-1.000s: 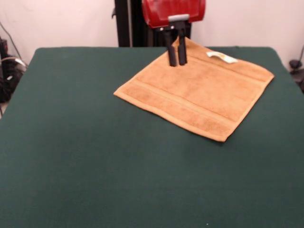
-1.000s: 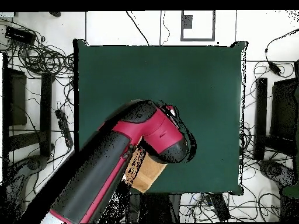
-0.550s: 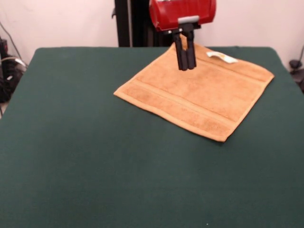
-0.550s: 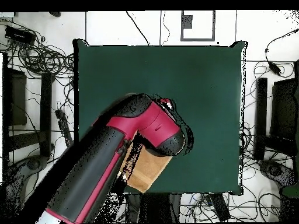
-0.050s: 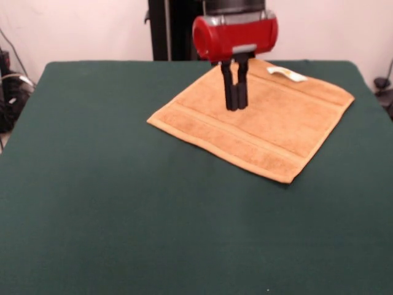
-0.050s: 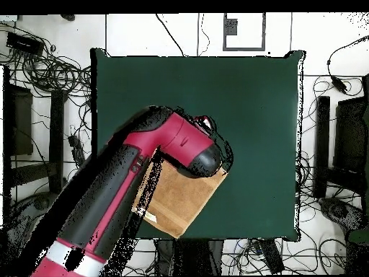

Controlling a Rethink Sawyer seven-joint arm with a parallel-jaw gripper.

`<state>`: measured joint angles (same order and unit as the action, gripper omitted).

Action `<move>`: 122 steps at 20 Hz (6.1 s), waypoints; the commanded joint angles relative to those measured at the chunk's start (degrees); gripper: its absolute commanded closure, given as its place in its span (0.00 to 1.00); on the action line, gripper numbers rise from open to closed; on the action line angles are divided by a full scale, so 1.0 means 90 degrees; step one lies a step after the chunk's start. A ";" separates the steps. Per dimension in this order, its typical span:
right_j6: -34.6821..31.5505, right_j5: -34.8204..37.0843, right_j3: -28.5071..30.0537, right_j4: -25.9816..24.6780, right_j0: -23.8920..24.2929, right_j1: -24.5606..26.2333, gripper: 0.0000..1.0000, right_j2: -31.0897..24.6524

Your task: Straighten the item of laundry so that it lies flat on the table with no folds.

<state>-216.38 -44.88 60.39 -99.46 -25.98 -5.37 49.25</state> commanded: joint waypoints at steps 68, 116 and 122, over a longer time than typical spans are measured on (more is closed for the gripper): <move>-0.3629 -0.2507 -0.1912 -0.0172 -0.0279 0.2824 1.00 0.0817; 0.1074 0.1094 -0.2190 0.2857 0.0875 0.3142 1.00 -0.0648; 0.0910 0.1306 -0.2330 0.2949 0.0875 0.3276 1.00 -0.0479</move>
<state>-221.09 -52.46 46.72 -81.43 -18.42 15.37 56.88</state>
